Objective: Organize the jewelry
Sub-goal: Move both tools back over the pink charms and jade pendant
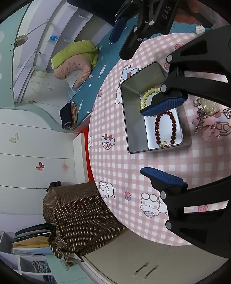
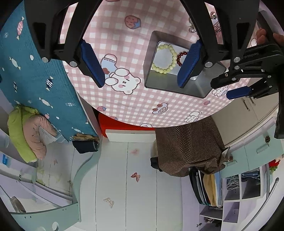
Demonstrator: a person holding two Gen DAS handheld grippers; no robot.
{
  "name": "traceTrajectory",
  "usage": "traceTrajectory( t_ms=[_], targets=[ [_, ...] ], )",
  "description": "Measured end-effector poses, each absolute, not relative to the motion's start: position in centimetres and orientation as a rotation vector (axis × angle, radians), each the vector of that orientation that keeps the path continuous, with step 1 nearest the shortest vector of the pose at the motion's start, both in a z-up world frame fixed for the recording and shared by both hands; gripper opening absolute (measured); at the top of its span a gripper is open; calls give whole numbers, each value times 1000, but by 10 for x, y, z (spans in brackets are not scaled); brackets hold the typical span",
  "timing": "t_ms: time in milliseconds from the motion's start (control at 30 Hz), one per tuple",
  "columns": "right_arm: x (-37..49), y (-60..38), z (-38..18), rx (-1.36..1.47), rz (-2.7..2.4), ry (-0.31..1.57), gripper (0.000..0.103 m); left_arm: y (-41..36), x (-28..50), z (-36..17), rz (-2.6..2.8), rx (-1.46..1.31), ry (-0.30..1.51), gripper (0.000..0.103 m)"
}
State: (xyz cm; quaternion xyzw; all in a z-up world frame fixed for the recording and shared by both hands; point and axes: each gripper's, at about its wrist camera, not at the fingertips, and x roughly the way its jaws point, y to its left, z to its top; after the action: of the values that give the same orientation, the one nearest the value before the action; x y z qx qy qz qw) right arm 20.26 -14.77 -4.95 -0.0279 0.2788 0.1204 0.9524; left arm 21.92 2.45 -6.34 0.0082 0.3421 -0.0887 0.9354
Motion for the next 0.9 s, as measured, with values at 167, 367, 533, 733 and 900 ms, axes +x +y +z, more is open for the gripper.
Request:
traceTrajectory(
  t_ms=[167, 367, 533, 733, 900],
  targets=[
    [189, -149, -48, -57, 226, 552, 88, 26, 205, -61, -173, 22, 685, 71],
    [167, -150, -49, -65, 201, 526, 95, 29, 183, -63, -169, 36, 676, 80],
    [151, -152, -60, -61, 180, 543, 95, 32, 158, -75, -186, 41, 685, 88],
    [137, -150, -76, -48, 185, 568, 95, 32, 134, -89, -217, 53, 700, 90],
    [124, -152, -93, -33, 163, 591, 95, 30, 119, -107, -206, 86, 721, 90]
  ],
)
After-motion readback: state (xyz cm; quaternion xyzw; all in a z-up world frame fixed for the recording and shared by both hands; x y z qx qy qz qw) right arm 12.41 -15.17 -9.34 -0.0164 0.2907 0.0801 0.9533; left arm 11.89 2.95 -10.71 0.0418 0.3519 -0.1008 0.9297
